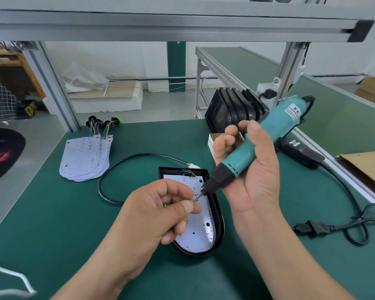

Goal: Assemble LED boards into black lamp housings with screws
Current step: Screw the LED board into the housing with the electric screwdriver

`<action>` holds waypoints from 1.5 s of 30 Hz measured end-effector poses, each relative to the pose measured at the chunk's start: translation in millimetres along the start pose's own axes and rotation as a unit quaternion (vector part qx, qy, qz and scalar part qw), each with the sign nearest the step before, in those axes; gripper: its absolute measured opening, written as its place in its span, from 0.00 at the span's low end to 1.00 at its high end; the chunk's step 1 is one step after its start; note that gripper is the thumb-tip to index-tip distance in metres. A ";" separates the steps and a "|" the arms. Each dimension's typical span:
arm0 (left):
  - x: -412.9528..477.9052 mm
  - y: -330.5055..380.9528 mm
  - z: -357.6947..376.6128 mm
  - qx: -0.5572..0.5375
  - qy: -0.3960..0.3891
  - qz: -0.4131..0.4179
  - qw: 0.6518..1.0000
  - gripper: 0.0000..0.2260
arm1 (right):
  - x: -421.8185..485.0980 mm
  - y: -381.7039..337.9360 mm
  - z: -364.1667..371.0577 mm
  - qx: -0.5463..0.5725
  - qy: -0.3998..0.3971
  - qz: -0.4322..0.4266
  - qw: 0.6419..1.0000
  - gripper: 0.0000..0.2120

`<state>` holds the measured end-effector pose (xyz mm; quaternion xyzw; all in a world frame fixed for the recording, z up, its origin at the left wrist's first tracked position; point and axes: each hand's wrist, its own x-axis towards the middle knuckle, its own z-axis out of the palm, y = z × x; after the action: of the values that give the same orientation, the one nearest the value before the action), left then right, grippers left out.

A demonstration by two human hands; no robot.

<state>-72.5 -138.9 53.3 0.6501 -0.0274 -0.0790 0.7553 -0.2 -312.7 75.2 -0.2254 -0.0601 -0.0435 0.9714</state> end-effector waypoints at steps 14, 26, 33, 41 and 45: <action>4.5 -6.1 -0.8 0.032 0.013 0.002 0.999 0.08 | 6.7 3.9 -7.5 -0.024 0.036 0.016 0.999 0.04; 10.7 -5.1 -15.3 0.053 0.094 0.026 0.994 0.15 | 9.2 1.5 -11.5 -0.004 0.038 0.011 0.999 0.04; 25.1 -15.6 -37.2 0.266 0.167 -0.055 0.948 0.26 | 9.1 -1.2 -15.5 -0.039 0.058 0.005 0.998 0.04; 33.7 -33.2 -34.2 0.331 0.072 -0.092 0.936 0.20 | -3.6 0.5 -30.8 -0.098 0.043 0.019 0.994 0.03; 34.5 -29.6 -34.9 0.325 0.040 -0.081 0.941 0.18 | -11.2 10.6 -32.0 -0.142 0.008 0.028 0.989 0.02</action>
<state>-36.0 -114.3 16.7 0.8629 0.0319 -0.1006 0.4943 -7.0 -316.7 40.5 -0.3627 -0.0387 -0.0264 0.9307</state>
